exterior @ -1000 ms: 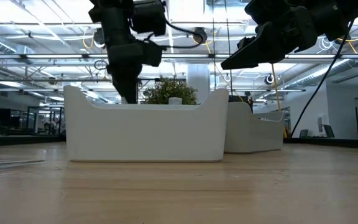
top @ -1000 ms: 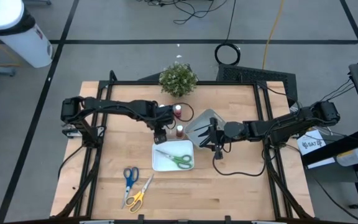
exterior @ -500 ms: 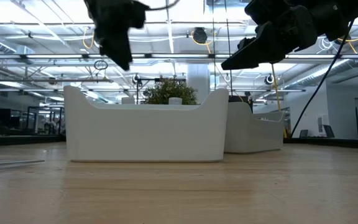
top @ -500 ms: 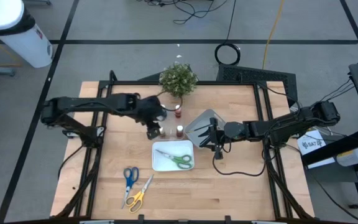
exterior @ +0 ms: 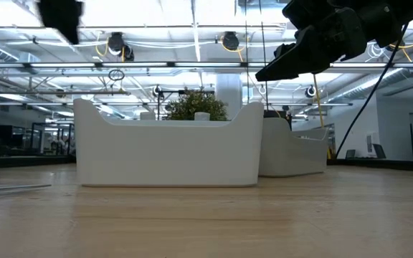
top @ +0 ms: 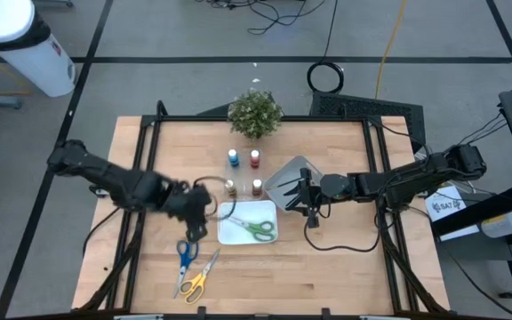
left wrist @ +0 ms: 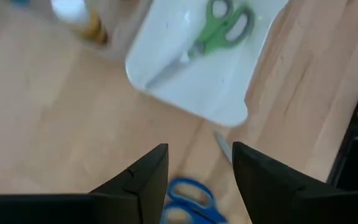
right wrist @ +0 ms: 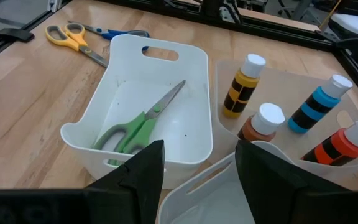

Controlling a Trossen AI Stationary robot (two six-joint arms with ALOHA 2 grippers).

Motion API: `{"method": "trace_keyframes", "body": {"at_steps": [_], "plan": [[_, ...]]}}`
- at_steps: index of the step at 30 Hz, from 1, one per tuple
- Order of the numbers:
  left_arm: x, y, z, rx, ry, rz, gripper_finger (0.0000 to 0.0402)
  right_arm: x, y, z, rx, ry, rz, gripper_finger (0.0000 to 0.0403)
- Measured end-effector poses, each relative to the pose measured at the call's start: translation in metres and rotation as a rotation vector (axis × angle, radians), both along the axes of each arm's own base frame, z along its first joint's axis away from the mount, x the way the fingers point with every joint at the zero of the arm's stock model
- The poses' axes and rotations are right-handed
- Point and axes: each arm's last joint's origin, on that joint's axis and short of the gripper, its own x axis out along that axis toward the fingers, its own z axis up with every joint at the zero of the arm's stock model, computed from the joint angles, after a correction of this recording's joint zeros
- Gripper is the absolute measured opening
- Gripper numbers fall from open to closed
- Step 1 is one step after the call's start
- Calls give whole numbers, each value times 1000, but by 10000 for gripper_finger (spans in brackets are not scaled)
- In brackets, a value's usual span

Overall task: Pick & Place Paint Supplies
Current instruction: Put the blue scissors into the white bin

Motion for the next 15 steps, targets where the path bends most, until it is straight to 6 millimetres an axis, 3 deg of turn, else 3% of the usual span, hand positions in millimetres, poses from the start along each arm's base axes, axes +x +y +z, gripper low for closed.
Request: {"method": "trace_keyframes", "body": {"at_steps": [7,15], "plan": [[-33,-44,-36,-72,28,355,186,0,0,0,-6,0,3,187],[-48,-54,-101,-239,36,590,186,0,0,0,-4,0,6,187]]}}
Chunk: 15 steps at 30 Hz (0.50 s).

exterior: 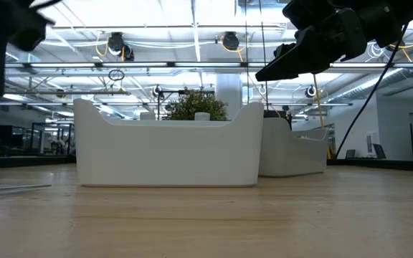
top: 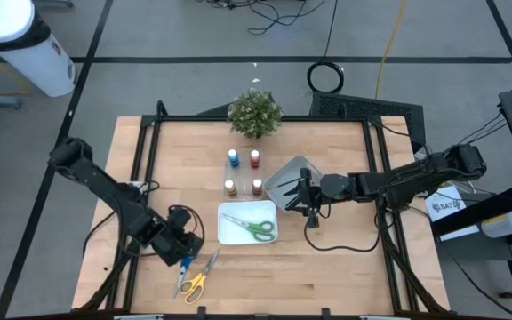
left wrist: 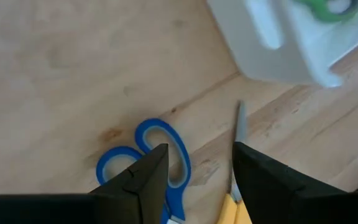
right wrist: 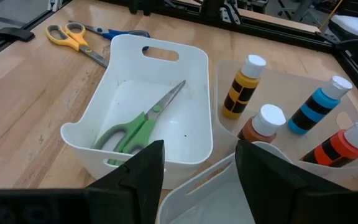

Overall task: Pick & Place Paint Supplies
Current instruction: Put the blue scissors into the white bin

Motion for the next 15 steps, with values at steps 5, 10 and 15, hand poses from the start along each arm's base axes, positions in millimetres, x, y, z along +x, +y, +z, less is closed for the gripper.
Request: {"method": "trace_keyframes", "body": {"at_steps": [5,10,15], "plan": [[-3,4,-19,-64,33,7,186,0,0,0,0,0,0,187],[-2,3,-25,-87,-1,7,186,0,0,0,-4,-1,2,187],[-2,0,-31,-99,25,-14,186,0,0,0,-22,-2,10,187]]}}
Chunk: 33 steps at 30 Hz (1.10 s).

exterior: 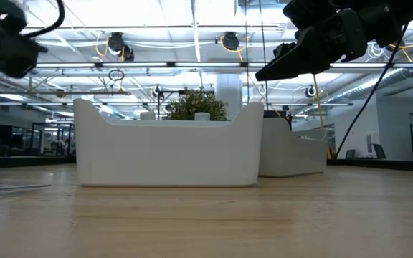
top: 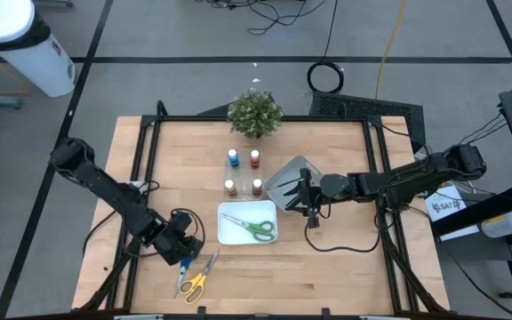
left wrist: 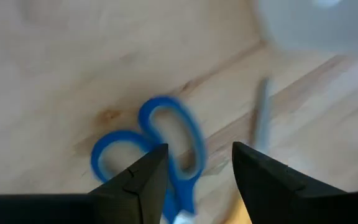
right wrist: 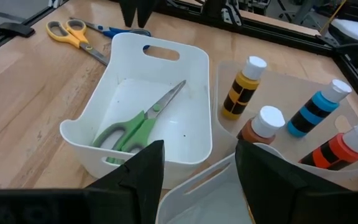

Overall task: Pick & Place Paint Supplies
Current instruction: Put the blue scissors into the white bin

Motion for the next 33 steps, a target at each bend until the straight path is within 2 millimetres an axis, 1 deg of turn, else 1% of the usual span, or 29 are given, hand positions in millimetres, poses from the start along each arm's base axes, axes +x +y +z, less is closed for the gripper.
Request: {"method": "trace_keyframes", "body": {"at_steps": [5,9,14,19,24,27,32,33], "plan": [[-1,-6,-18,-41,162,9,186,0,0,0,-2,0,1,187],[5,-10,-32,-37,196,11,186,0,0,0,-2,0,1,187],[10,-8,-39,-12,216,34,186,0,0,0,-2,0,1,187],[4,2,-42,48,318,79,186,0,0,0,-2,-1,1,187],[1,11,-42,128,359,112,185,0,0,1,-1,-8,1,187],[1,13,-43,141,365,110,165,0,0,1,-1,-8,1,187],[1,15,-43,189,331,117,89,0,0,1,-1,-8,1,187],[1,17,-44,243,308,123,73,0,0,1,-1,-8,1,187]]}}
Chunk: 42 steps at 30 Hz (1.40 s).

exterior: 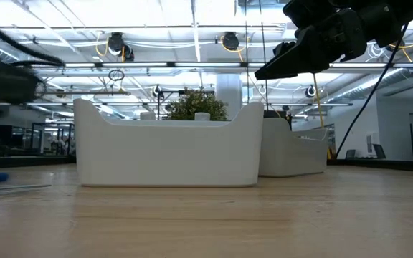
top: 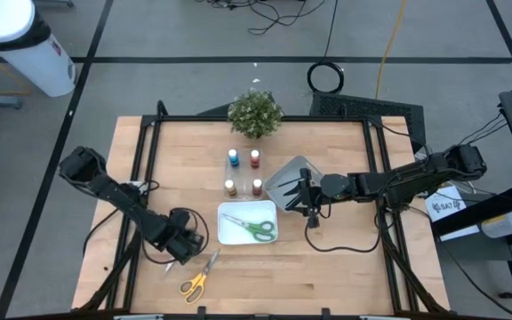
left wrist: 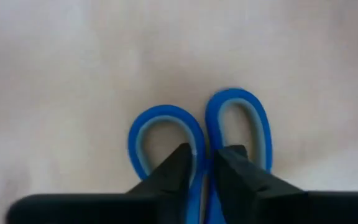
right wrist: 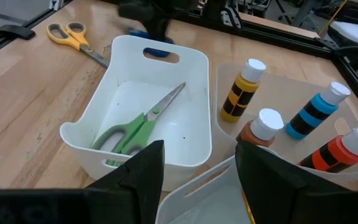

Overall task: Pick & Place Paint Supplies
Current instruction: Put the blue scissors into the white bin

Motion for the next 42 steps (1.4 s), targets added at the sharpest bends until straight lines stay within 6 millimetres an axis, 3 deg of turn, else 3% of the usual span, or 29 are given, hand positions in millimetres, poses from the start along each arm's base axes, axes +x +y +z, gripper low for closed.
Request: {"method": "trace_keyframes", "body": {"at_steps": [6,17,27,33,38,42], "plan": [[5,9,0,135,-57,-68,9,0,0,0,6,0,-3,187],[8,17,7,123,-46,-149,4,0,0,0,6,1,-5,187],[7,26,24,76,-73,-189,74,0,0,0,5,1,-7,187],[3,29,40,55,-150,-182,81,0,0,0,5,1,-7,187],[4,28,42,34,-175,-173,97,0,0,0,5,1,-7,187],[8,27,36,32,-159,-142,139,0,0,0,5,1,-7,187]]}}
